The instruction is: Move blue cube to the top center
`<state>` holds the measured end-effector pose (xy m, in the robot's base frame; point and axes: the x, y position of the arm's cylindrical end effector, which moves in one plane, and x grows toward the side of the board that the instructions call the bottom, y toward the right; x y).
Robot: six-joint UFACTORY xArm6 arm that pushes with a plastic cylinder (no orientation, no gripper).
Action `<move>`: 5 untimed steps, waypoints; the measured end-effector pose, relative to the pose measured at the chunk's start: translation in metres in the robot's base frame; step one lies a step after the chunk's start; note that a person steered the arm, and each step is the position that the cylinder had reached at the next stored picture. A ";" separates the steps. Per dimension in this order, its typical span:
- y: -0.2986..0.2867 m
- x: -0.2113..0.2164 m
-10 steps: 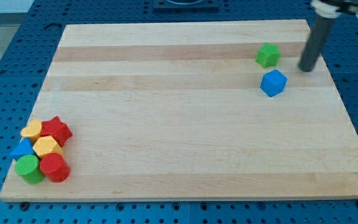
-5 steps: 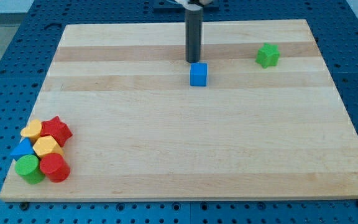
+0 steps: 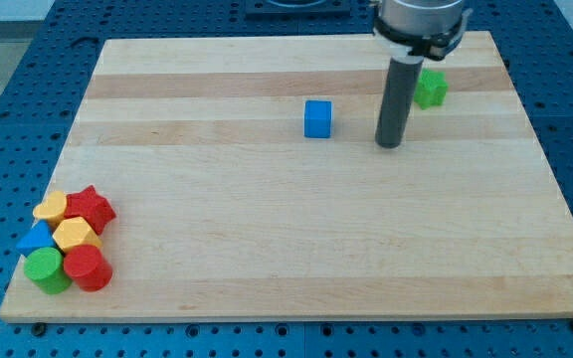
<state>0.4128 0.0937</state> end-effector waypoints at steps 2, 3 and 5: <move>-0.074 -0.081; -0.074 -0.142; -0.034 -0.126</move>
<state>0.2868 0.0594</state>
